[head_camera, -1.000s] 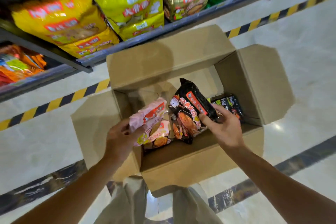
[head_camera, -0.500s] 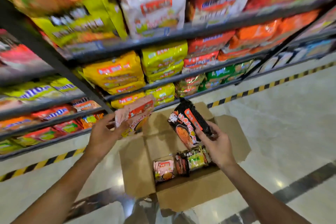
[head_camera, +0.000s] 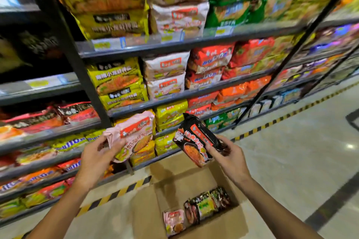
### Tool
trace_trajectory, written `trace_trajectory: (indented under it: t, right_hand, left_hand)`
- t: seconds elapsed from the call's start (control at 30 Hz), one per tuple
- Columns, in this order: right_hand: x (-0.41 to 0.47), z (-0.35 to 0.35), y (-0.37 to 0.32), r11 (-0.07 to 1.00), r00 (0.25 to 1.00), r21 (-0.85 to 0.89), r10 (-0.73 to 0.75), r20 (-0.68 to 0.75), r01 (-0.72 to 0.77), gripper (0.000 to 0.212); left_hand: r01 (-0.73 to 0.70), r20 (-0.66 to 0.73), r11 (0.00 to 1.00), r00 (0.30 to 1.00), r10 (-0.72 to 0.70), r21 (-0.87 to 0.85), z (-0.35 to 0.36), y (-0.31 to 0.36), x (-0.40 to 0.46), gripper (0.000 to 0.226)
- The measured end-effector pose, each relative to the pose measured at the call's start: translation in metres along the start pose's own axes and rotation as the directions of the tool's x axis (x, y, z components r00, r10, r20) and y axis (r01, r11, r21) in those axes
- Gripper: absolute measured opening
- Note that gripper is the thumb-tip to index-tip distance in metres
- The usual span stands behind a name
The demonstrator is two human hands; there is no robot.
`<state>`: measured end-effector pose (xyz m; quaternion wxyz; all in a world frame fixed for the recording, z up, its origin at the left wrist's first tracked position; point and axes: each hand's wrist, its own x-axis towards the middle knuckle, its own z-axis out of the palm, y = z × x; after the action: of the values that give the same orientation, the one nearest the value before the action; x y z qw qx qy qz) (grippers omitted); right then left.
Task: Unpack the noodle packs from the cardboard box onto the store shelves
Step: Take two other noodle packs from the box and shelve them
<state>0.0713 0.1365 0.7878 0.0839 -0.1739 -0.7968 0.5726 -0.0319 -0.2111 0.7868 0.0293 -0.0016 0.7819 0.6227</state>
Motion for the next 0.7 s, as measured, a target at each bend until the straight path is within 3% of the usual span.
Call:
trace_trajectory:
  t: [0.27,0.47,0.7]
  right_hand:
    - [-0.022,-0.021,-0.059,0.977,0.977,-0.031,-0.21,0.041,0.212,0.026]
    - [-0.033,-0.012,-0.087,0.943,0.938,0.0,-0.331,0.107,0.333,0.029]
    - [-0.046,0.053,-0.134,0.916,0.89,0.081,-0.4,0.218,0.392,0.038]
  left_hand:
    - [-0.072,0.002,0.997,0.997,0.072,0.034,-0.031,0.057,-0.066,0.02]
    - [-0.102,-0.119,0.993,0.987,0.109,0.063,-0.065,0.106,-0.125,0.01]
    - [-0.095,-0.321,0.987,0.938,0.133,0.13,-0.143,0.129,-0.183,0.008]
